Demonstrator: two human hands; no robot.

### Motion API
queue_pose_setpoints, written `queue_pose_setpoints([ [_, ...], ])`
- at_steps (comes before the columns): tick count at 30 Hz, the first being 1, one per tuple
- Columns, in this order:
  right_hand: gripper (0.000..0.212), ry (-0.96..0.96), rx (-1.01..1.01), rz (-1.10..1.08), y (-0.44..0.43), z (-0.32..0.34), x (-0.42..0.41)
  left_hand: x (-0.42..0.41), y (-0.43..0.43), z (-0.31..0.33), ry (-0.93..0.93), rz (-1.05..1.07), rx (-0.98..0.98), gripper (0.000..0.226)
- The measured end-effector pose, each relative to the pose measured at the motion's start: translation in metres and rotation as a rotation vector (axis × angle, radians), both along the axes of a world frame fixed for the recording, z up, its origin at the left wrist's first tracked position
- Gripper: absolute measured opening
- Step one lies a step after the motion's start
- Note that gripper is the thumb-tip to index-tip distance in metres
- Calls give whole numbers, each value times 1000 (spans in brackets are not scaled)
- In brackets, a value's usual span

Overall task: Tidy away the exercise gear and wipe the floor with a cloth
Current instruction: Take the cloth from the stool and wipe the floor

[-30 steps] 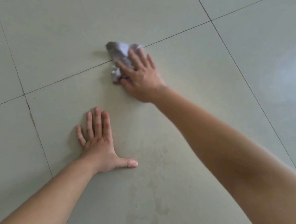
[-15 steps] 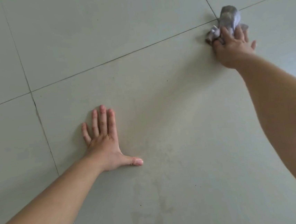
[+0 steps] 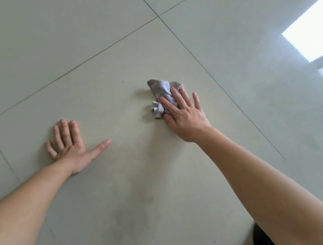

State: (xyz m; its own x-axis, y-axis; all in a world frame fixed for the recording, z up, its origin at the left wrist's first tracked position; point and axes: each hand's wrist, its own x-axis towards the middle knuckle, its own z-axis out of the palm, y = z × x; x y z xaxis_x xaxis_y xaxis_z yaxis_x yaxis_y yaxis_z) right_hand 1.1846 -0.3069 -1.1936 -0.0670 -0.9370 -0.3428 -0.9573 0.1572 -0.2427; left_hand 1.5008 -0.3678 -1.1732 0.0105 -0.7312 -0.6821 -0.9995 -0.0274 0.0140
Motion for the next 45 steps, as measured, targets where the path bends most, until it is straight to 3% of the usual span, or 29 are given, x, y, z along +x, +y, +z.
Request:
queue_pose_setpoints([
  [5,57,70,86,-338,88,7,-106,-24,-2,0,-78,67,-77,133],
  [7,58,88,152,-481,130,11,-145,-46,-1,2,-90,-29,-179,113],
  [10,62,86,216,-656,183,12,-177,-97,9,5,38,-201,-310,86],
  [16,66,30,192,-937,205,1,-147,-239,48,1,293,-351,-283,83],
  [20,64,18,153,-753,210,-2,-121,-310,54,-3,353,-356,-200,91],
  [25,58,71,140,-570,217,4,-189,-339,50,-9,189,-347,-14,136],
  [32,64,38,191,-801,180,0,-300,-341,45,2,102,-387,119,162],
  [37,69,-17,177,-1030,121,-4,-283,-347,43,10,45,-378,149,175],
  [42,63,-73,80,-514,80,-1,-194,-351,46,16,12,-354,138,179],
  [45,61,-59,59,-263,82,-3,-212,-353,45,17,22,-343,152,179],
])
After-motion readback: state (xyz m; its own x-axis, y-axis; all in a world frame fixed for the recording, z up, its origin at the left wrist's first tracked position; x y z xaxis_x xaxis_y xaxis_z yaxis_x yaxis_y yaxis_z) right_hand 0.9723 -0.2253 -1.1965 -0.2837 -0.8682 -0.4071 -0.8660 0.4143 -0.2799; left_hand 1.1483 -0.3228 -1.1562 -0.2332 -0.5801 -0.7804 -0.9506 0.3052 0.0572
